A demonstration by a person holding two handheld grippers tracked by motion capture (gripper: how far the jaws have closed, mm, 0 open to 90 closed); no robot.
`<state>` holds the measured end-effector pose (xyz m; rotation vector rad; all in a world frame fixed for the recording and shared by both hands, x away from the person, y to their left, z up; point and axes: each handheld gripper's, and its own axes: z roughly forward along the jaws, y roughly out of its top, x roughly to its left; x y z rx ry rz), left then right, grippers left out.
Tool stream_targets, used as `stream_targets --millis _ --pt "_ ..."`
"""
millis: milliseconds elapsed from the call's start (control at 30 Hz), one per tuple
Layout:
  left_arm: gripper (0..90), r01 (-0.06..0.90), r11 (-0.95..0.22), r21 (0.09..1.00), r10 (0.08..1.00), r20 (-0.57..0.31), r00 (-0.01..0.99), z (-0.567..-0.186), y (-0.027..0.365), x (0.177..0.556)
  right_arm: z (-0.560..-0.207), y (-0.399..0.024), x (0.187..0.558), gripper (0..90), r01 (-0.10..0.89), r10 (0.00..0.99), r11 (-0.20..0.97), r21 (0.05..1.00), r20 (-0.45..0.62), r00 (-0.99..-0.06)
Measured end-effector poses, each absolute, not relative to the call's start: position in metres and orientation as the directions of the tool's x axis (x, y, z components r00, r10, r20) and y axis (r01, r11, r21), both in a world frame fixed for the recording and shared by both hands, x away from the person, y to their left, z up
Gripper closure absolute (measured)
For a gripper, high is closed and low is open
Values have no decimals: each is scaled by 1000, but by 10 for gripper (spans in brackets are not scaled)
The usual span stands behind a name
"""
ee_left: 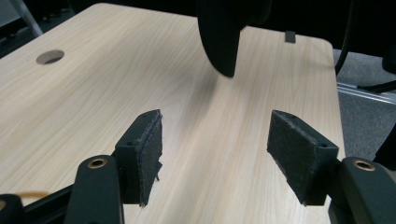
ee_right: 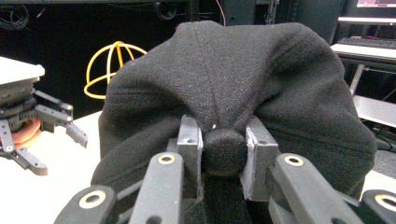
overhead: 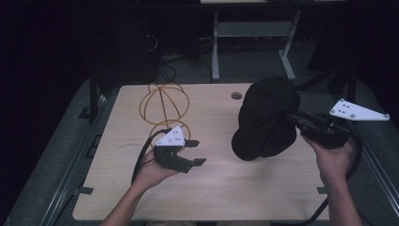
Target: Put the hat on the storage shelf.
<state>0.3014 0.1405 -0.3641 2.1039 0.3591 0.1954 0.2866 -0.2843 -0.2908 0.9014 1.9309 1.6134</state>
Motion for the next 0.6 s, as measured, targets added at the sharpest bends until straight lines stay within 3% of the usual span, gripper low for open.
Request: stream_targets --millis 600 --pt "323 221 -499 838 397 -5 918 -394 171 293 -258 -250 315 725 183 681 155 971 29 -732"
